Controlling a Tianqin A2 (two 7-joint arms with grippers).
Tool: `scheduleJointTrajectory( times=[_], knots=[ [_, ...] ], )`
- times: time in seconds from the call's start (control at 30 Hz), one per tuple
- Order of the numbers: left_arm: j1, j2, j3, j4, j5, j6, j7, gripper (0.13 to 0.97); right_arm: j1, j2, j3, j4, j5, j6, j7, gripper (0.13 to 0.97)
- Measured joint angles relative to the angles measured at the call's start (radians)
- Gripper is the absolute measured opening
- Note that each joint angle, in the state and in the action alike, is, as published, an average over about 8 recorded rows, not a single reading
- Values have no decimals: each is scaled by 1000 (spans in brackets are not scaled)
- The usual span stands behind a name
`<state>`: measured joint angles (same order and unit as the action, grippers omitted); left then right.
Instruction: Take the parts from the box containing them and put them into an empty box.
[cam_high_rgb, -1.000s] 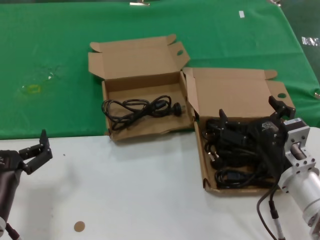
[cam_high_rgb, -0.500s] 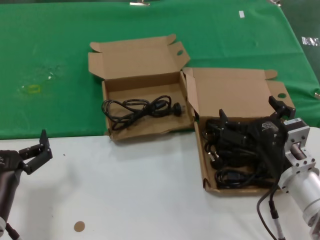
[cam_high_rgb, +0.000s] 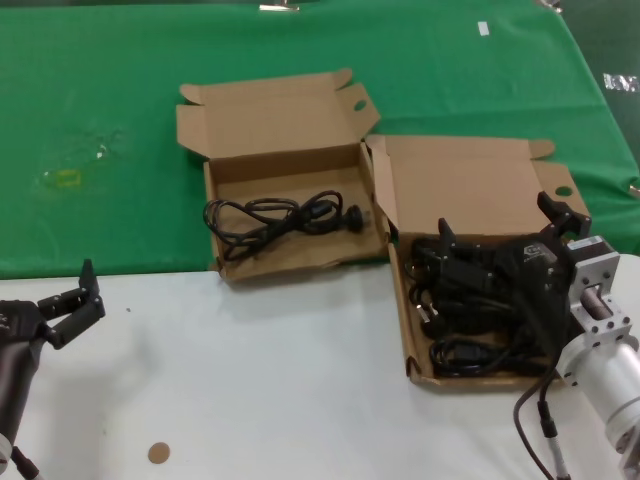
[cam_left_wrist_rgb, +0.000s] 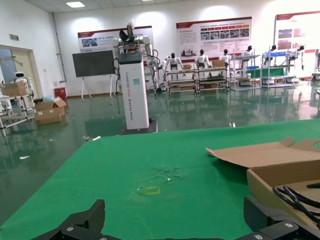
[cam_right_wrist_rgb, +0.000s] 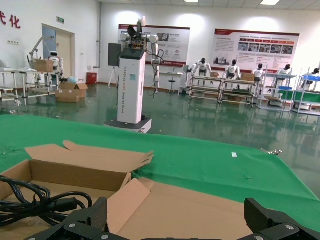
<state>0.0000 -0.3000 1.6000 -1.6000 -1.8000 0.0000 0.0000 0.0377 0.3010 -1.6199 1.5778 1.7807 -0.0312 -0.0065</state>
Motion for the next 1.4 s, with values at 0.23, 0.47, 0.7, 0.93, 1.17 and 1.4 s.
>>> scheduleJointTrajectory(
  times=[0.23,0.47,0.7,0.93,1.17,1.4],
  knots=[
    [0,0,0,0,0,0,0,966,0,0,0,0,0,0,0,966],
    [0,0,0,0,0,0,0,966,0,0,0,0,0,0,0,966],
    [0,0,0,0,0,0,0,966,0,0,0,0,0,0,0,966],
    [0,0,0,0,0,0,0,966,0,0,0,0,0,0,0,966],
    [0,0,0,0,0,0,0,966,0,0,0,0,0,0,0,966],
    [0,0,0,0,0,0,0,966,0,0,0,0,0,0,0,966]
  ],
)
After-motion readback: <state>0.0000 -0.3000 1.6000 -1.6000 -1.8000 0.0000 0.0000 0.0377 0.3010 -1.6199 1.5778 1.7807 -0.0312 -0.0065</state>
